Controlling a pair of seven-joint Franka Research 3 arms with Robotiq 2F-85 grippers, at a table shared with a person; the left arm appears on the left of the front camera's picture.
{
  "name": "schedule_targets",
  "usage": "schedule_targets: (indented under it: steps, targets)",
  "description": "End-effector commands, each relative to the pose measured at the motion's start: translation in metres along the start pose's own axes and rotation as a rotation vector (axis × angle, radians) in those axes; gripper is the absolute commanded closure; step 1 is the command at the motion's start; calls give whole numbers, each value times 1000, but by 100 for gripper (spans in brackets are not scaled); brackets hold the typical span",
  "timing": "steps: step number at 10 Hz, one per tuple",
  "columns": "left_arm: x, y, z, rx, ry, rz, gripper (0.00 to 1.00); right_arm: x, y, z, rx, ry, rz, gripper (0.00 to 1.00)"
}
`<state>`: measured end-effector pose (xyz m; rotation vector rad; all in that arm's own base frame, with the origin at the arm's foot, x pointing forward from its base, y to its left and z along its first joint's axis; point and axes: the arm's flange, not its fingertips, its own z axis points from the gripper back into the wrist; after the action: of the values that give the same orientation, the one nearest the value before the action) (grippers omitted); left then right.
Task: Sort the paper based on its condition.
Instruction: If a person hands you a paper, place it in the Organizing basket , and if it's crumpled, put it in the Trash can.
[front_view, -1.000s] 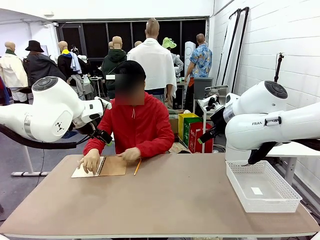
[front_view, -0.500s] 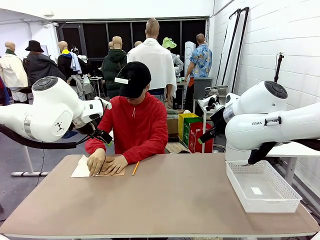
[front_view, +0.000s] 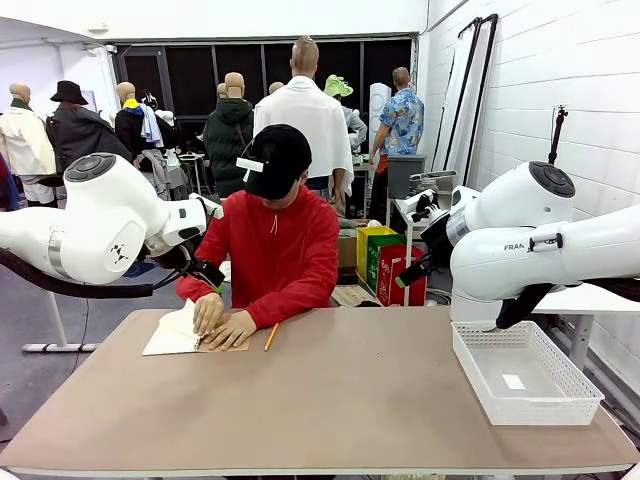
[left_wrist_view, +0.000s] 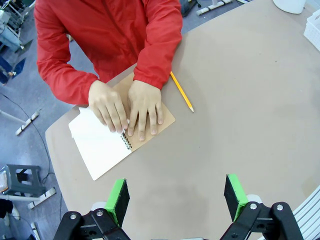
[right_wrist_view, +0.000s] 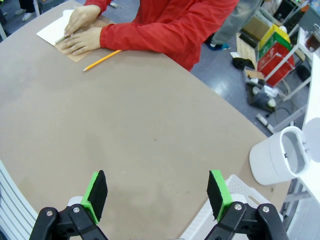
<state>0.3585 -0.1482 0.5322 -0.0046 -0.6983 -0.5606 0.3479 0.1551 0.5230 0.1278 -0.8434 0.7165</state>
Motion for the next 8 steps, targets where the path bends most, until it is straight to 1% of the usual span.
schedule_targets:
  steps: [1, 8]
  targets:
    - [0, -1, 0, -1, 2, -4, 0, 0, 0, 0, 1, -1, -1, 0]
    - [0, -1, 0, -1, 2, -4, 0, 0, 0, 0, 1, -1, -1, 0]
